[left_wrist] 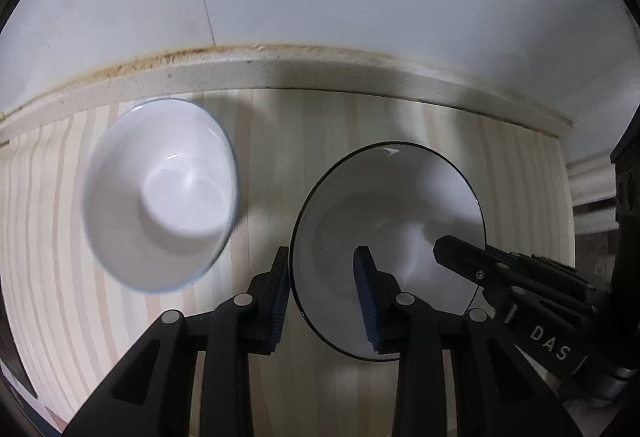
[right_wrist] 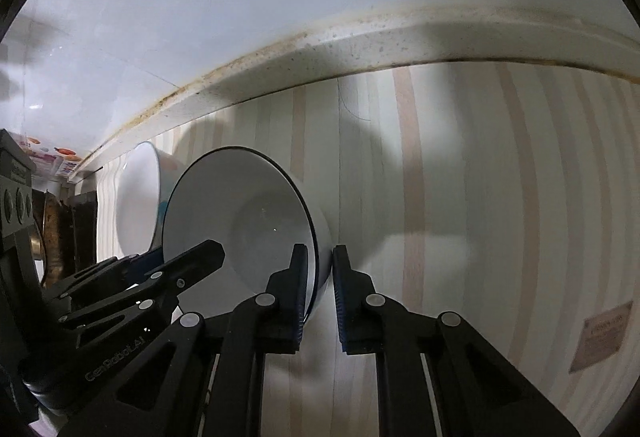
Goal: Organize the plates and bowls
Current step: 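Grasp the rim of the black-rimmed bowl with both tools, then lift the nested bowls with both tools toward the blue-dotted bowl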
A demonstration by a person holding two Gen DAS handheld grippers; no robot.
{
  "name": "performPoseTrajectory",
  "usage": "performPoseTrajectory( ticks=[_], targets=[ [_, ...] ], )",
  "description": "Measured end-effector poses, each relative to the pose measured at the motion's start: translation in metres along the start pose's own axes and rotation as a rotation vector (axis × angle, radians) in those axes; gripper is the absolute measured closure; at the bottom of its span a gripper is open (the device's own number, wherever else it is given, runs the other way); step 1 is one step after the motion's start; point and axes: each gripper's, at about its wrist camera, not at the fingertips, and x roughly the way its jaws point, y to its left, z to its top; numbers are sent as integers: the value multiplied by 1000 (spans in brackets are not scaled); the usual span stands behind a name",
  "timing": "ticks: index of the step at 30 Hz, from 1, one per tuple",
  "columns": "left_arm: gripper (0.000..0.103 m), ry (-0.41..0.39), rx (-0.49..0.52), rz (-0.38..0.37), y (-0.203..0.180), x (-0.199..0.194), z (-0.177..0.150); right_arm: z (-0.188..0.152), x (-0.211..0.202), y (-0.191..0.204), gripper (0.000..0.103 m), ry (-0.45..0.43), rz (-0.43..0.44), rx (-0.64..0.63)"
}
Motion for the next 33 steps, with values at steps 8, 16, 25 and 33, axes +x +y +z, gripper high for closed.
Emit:
performPoseTrajectory(
  ticks=[8,16,25,33],
  targets=[
    [74,-45,73,-50,-9,-63,-36,-45,-70,12,89,-78,4,0],
    [74,-22,158,-89,-36,-93,-93,-121,-132,17,89,-118,-12,20],
    [74,107,236,-96,-58,-59,-148,-210,-131,-3,89,-52,-63,93],
    [74,167,302,-40,-75,-37,-171,-242,-102,-28,89,1,-78,152]
  ],
)
